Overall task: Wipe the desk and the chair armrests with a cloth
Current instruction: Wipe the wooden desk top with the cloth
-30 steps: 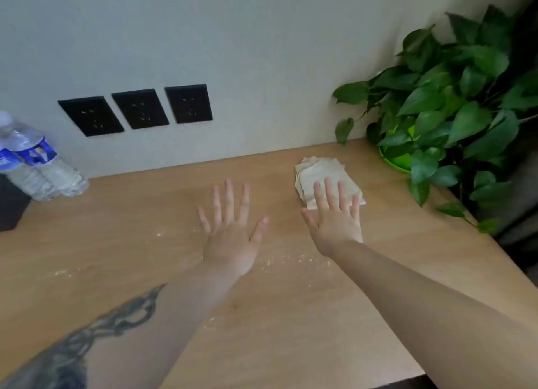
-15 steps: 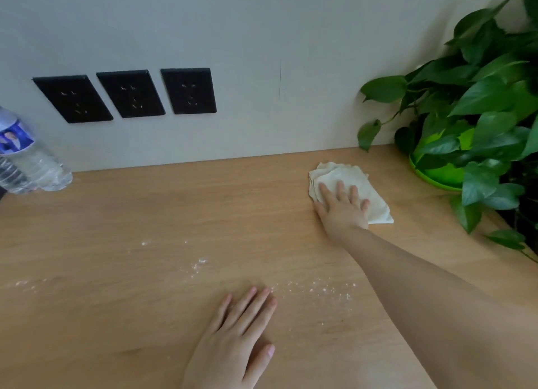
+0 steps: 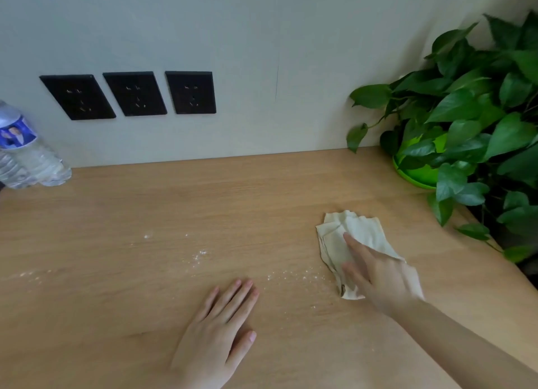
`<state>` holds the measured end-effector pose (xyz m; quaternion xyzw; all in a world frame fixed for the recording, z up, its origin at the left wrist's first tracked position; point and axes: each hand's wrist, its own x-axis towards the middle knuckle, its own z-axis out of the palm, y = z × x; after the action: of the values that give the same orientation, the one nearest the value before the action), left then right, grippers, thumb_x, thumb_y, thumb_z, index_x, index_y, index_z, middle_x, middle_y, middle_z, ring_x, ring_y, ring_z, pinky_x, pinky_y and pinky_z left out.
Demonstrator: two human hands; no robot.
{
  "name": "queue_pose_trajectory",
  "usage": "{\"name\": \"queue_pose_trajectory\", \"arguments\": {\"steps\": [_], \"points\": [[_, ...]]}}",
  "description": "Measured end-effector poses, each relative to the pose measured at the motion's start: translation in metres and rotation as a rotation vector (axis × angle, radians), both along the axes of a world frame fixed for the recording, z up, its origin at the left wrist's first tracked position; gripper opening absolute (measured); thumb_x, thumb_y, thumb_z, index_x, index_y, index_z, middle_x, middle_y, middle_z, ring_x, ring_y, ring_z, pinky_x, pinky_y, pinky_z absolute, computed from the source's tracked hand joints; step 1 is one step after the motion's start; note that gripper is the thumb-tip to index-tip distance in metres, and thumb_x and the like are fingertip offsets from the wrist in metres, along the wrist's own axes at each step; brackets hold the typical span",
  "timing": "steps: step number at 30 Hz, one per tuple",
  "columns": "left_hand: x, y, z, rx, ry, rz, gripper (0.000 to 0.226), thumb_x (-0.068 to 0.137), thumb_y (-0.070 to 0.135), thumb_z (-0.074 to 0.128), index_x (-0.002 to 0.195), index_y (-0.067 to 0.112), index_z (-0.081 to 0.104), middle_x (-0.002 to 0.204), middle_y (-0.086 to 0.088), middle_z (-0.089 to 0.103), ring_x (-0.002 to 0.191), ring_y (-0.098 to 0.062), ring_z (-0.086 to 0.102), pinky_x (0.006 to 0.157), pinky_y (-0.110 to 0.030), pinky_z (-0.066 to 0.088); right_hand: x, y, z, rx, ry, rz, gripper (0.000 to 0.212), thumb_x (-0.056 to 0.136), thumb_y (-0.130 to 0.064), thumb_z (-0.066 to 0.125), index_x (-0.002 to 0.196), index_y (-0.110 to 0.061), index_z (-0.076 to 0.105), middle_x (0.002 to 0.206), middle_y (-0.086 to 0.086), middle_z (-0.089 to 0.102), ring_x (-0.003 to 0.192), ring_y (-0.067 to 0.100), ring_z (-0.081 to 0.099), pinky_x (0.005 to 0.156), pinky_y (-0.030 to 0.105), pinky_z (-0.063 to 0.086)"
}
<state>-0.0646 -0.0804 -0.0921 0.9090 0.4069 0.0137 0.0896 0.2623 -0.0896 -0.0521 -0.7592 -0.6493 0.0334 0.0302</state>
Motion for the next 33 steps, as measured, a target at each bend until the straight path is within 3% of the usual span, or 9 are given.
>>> {"name": "queue_pose_trajectory", "arguments": {"steps": [2,3,4,5,6,8,18,27,33], "points": [[-0.012,0.001,-0.001,0.005,0.007,-0.008,0.06,0.094,0.049,0.037,0.147,0.022,0.029,0.155,0.005,0.027,0.142,-0.012,0.024,0.109,-0.038,0.021,0.002,0.009,0.0,0.038,-0.03,0.062,0.061,0.085,-0.069,0.025,0.131,-0.036,0.049,0.104,-0.01,0.069,0.083,0.017,0.065,0.065,0.03,0.051],[-0.017,0.002,-0.002,0.006,0.007,-0.015,0.06,0.094,0.049,0.037,0.147,0.022,0.03,0.155,0.005,0.028,0.142,-0.012,0.025,0.109,-0.038,0.022,0.002,0.016,-0.003,-0.011,-0.073,0.1,0.067,0.084,-0.071,0.022,0.135,-0.034,0.046,0.125,-0.005,0.062,0.108,0.021,0.059,0.087,0.035,0.048],[-0.02,0.003,-0.002,0.009,0.006,-0.022,0.06,0.093,0.049,0.037,0.147,0.022,0.03,0.155,0.005,0.028,0.142,-0.012,0.025,0.108,-0.038,0.022,0.0,0.022,-0.009,-0.083,-0.105,0.117,0.071,0.085,-0.072,0.017,0.144,-0.036,0.029,0.148,-0.001,0.039,0.134,0.024,0.037,0.108,0.04,0.032],[-0.022,0.005,-0.003,0.013,0.008,-0.031,0.061,0.093,0.05,0.037,0.147,0.022,0.03,0.154,0.005,0.028,0.142,-0.012,0.025,0.108,-0.038,0.023,-0.002,0.028,-0.017,-0.131,-0.115,0.103,0.071,0.085,-0.072,0.008,0.148,-0.041,0.006,0.159,-0.002,0.006,0.145,0.023,0.007,0.117,0.042,0.012],[-0.023,0.007,-0.004,0.014,0.008,-0.042,0.061,0.093,0.05,0.038,0.147,0.023,0.03,0.155,0.005,0.028,0.142,-0.011,0.025,0.108,-0.038,0.023,-0.002,0.031,-0.027,-0.153,-0.117,0.06,0.068,0.083,-0.072,0.0,0.144,-0.046,-0.012,0.157,-0.006,-0.019,0.144,0.021,-0.015,0.118,0.043,-0.002],[-0.024,0.009,-0.005,0.002,0.0,-0.055,0.062,0.093,0.051,0.037,0.148,0.024,0.027,0.155,0.007,0.026,0.143,-0.011,0.021,0.109,-0.038,0.021,-0.004,0.031,-0.04,-0.142,-0.085,-0.016,0.064,0.08,-0.071,-0.009,0.138,-0.049,-0.026,0.151,-0.011,-0.033,0.139,0.017,-0.03,0.116,0.043,-0.009],[-0.024,0.009,-0.006,-0.047,-0.019,-0.055,0.06,0.098,0.049,0.028,0.15,0.026,0.013,0.159,0.009,0.011,0.145,-0.008,0.003,0.114,-0.038,0.006,-0.047,0.017,-0.046,-0.058,0.092,-0.266,0.054,0.097,-0.039,0.01,0.147,-0.034,-0.013,0.157,-0.011,-0.015,0.143,0.015,-0.019,0.117,0.041,-0.008],[-0.025,0.009,-0.009,-0.024,-0.005,-0.014,0.062,0.097,0.055,0.021,0.151,0.028,0.006,0.159,0.01,0.005,0.145,-0.008,-0.005,0.116,-0.041,0.002,-0.099,0.006,-0.053,0.043,0.214,-0.401,0.063,0.093,-0.029,0.016,0.148,-0.023,-0.013,0.16,-0.003,-0.006,0.144,0.019,-0.015,0.117,0.042,-0.008],[-0.029,0.01,-0.011,-0.014,-0.034,0.067,0.073,0.093,0.062,0.024,0.151,0.021,0.007,0.16,0.007,0.006,0.146,-0.011,-0.002,0.116,-0.044,0.005,-0.154,0.029,-0.053,0.093,0.304,-0.239,0.068,0.087,-0.032,0.012,0.144,-0.015,-0.021,0.159,0.002,-0.01,0.144,0.016,-0.015,0.118,0.037,-0.007]]}}
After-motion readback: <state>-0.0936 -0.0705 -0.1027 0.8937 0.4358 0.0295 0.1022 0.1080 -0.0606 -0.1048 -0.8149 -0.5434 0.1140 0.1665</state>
